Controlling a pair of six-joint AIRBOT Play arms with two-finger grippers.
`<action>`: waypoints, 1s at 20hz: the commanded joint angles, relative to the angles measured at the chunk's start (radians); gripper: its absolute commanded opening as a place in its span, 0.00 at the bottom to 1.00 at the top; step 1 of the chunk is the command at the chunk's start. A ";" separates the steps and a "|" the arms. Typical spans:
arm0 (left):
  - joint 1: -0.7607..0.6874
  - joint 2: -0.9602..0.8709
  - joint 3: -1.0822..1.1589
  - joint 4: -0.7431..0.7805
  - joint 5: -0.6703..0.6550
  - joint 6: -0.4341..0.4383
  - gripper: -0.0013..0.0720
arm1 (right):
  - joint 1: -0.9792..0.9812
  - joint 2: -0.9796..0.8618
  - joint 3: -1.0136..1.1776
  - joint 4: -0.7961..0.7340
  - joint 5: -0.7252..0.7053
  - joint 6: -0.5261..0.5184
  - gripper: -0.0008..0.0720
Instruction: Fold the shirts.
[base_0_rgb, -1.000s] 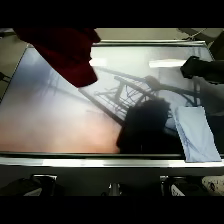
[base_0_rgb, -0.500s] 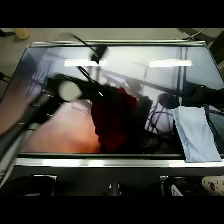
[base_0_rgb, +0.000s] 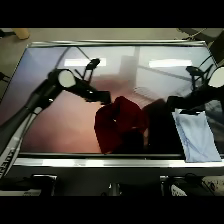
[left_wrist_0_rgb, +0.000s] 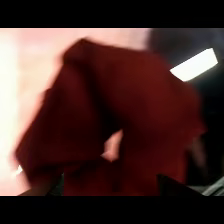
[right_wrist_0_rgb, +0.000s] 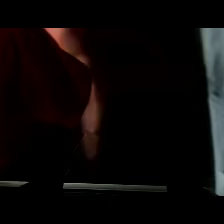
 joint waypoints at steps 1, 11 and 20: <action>0.162 0.101 -0.168 0.059 -0.153 0.021 0.98 | 0.000 -0.112 -0.072 0.170 -0.074 -0.053 0.96; -0.058 0.092 -0.677 -0.255 0.217 0.039 0.98 | 0.000 -0.299 -0.267 0.319 -0.211 -0.134 0.99; -0.059 0.047 -0.649 -0.332 0.249 0.092 0.06 | 0.001 -0.443 -0.290 0.551 -0.382 -0.208 0.91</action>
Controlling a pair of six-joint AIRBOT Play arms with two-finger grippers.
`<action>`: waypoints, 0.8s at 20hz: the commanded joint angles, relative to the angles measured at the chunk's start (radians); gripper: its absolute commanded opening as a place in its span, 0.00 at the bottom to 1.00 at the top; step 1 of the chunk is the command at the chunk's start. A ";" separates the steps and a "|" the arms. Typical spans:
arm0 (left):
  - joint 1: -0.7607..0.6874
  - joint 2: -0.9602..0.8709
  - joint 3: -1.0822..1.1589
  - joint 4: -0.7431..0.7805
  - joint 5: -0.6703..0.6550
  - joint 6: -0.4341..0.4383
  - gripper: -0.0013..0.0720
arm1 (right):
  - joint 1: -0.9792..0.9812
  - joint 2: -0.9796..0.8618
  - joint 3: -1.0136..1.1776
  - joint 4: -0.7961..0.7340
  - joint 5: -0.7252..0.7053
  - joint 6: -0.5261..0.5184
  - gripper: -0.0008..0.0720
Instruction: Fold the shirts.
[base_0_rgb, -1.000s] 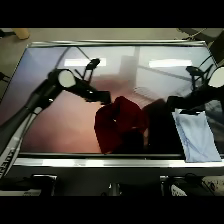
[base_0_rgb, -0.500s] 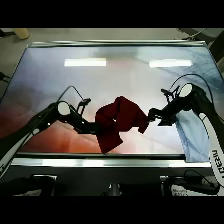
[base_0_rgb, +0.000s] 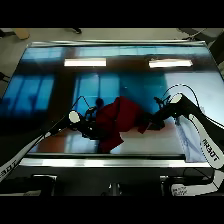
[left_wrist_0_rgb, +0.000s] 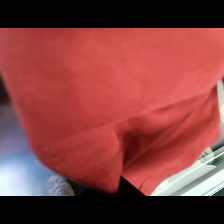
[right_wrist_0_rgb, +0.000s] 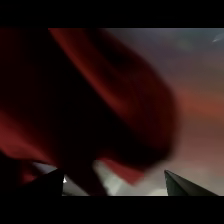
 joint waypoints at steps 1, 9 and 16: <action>0.000 0.009 0.023 0.007 -0.003 0.032 0.05 | 0.002 -0.063 -0.005 0.132 -0.085 -0.035 0.59; 0.176 0.280 0.457 0.647 -0.221 -0.056 0.05 | -0.001 0.309 0.328 -0.241 0.005 -0.080 0.03; 0.393 0.581 0.865 0.830 -0.220 -0.111 0.05 | 0.000 0.883 0.537 -0.575 -0.223 0.171 0.03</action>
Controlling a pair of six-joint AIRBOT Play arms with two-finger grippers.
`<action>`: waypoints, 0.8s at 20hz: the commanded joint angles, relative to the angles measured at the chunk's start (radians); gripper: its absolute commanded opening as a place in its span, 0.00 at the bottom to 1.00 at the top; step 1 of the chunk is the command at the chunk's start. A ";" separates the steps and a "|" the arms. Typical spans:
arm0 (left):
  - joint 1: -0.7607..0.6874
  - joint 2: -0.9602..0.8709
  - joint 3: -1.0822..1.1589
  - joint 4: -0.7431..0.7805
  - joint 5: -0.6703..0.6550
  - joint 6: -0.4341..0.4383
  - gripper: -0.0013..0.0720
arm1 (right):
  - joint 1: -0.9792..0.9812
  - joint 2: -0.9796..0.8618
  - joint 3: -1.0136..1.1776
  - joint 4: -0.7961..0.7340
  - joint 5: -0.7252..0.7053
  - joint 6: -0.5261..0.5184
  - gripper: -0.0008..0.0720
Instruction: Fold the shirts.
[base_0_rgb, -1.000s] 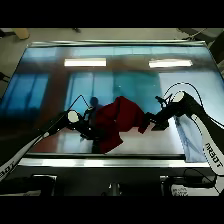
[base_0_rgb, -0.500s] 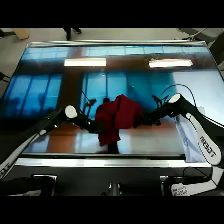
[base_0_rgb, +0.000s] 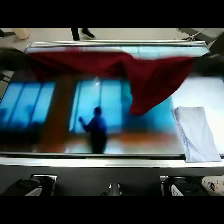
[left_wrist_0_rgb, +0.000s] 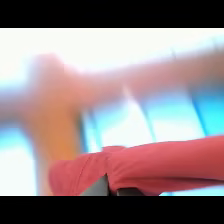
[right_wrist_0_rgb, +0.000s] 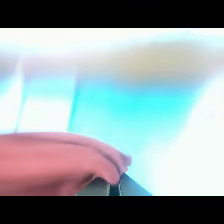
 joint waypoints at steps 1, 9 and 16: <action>0.062 0.132 0.103 0.079 0.005 -0.026 0.05 | 0.001 0.226 0.048 -0.121 -0.057 0.076 0.03; 0.058 0.150 -0.216 0.003 -0.066 -0.015 0.05 | 0.001 0.191 0.048 -0.201 0.283 0.100 0.03; -0.006 0.078 -0.790 -0.100 0.263 -0.060 0.05 | 0.001 -0.332 -0.052 -0.032 0.085 0.111 0.04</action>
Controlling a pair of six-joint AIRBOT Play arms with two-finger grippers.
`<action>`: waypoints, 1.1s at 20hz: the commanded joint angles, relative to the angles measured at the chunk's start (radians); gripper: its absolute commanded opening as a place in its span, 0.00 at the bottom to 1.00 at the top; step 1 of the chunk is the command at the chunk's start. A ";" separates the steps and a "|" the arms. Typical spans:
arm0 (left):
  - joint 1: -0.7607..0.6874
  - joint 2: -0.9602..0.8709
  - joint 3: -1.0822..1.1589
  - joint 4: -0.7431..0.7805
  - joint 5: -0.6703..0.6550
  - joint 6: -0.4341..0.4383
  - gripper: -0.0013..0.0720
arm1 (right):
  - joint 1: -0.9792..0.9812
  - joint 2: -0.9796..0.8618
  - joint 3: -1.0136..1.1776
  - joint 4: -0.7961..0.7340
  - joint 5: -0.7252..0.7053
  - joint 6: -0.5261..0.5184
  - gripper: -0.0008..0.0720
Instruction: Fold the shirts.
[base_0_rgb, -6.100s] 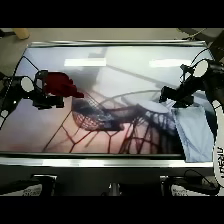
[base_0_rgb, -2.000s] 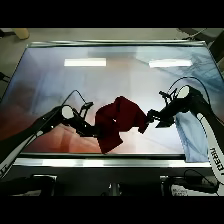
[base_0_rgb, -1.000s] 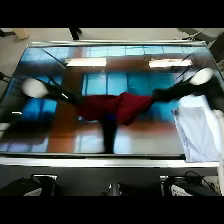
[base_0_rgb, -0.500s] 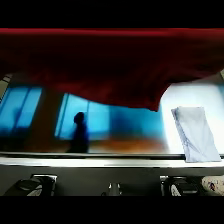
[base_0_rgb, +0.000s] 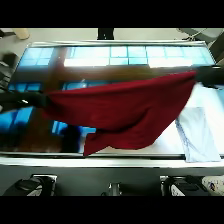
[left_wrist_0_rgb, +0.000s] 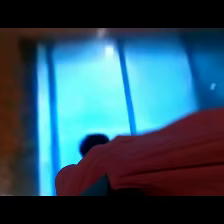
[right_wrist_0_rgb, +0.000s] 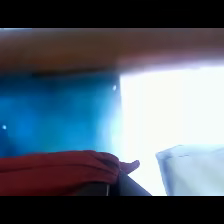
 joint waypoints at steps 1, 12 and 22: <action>-0.009 -0.083 -0.201 -0.030 0.171 -0.029 0.05 | 0.000 -0.298 -0.033 0.117 -0.146 0.003 0.04; 0.054 -0.513 0.088 -0.033 0.179 0.039 0.06 | 0.002 -0.450 -0.047 0.262 0.139 -0.042 0.63; 0.061 -0.489 0.090 -0.039 -0.026 0.119 0.06 | 0.002 -0.023 -1.107 0.795 -0.214 -0.079 0.84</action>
